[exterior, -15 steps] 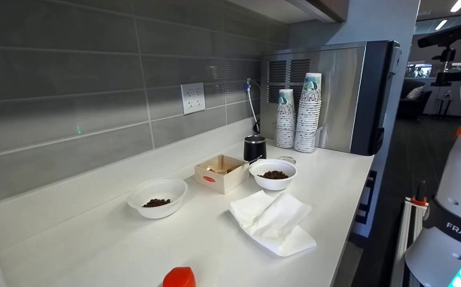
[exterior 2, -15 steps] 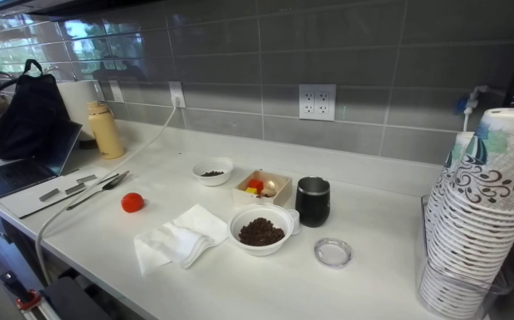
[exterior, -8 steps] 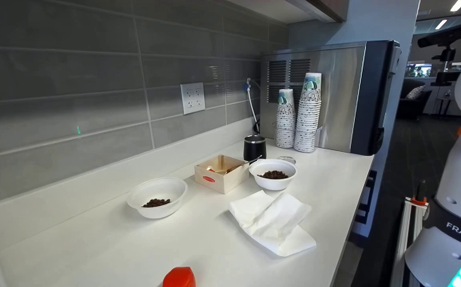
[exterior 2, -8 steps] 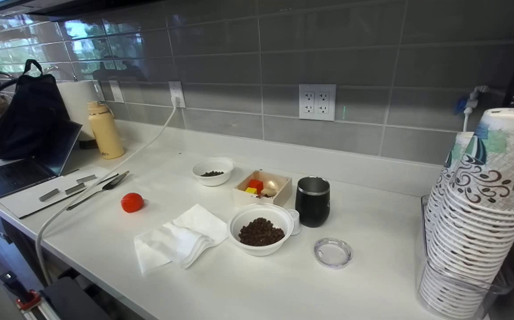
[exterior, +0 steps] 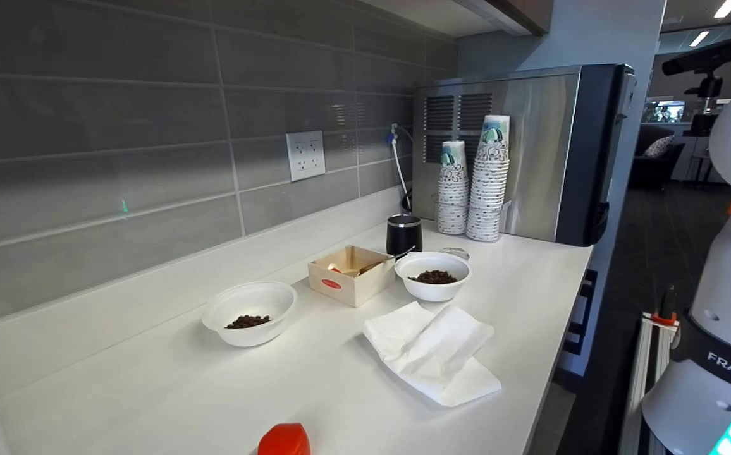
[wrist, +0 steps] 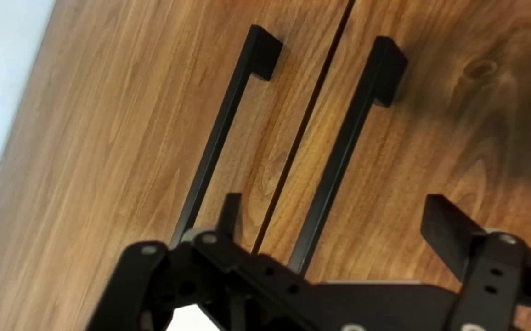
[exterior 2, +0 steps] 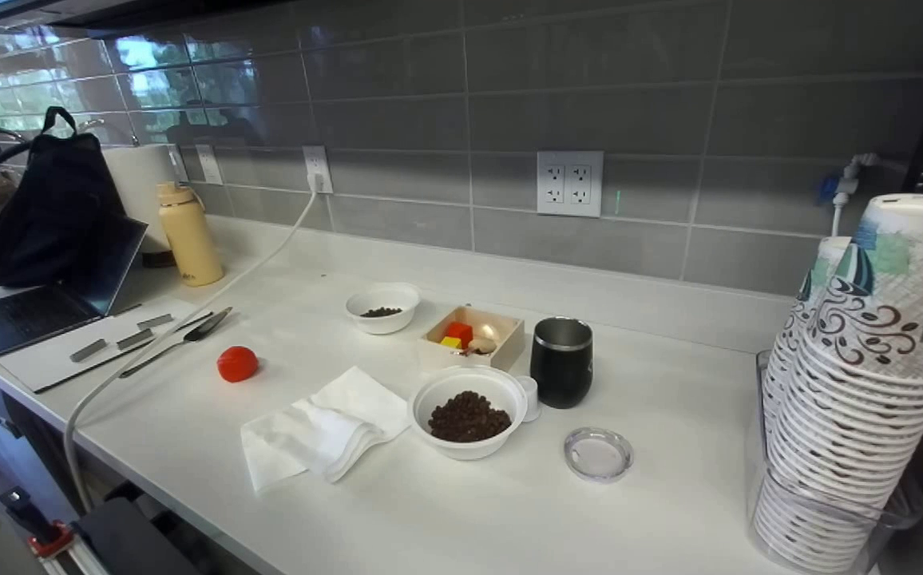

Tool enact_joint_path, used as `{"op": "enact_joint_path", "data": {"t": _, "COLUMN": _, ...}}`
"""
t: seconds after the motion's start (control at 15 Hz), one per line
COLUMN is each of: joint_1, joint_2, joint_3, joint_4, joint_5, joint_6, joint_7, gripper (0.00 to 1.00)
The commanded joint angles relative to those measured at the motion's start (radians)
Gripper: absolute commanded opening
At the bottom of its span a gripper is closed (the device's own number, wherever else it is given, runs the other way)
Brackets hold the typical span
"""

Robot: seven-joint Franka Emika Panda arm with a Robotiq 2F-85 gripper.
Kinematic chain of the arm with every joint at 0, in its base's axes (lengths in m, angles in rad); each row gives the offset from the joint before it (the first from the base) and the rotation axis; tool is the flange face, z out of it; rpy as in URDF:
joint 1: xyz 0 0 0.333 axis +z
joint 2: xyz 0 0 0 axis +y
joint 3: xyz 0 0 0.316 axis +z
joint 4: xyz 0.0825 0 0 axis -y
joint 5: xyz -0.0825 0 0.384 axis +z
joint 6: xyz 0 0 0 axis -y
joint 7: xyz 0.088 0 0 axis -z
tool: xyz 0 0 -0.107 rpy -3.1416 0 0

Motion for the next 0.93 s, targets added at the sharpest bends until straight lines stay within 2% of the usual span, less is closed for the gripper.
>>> {"op": "enact_joint_path", "data": {"t": 0.0, "joint_1": -0.044, "joint_2": 0.113, "joint_3": 0.003, "joint_4": 0.09, "joint_5": 0.036, "joint_6": 0.049, "joint_7": 0.001, "gripper": 1.0}}
{"op": "enact_joint_path", "data": {"t": 0.47, "joint_1": -0.099, "joint_2": 0.19, "joint_3": 0.002, "joint_4": 0.136, "joint_5": 0.043, "joint_6": 0.075, "joint_7": 0.02, "gripper": 1.0}}
{"op": "enact_joint_path", "data": {"t": 0.87, "joint_1": -0.127, "joint_2": 0.142, "joint_3": 0.0, "joint_4": 0.102, "joint_5": 0.045, "joint_6": 0.046, "joint_7": 0.037, "gripper": 1.0}}
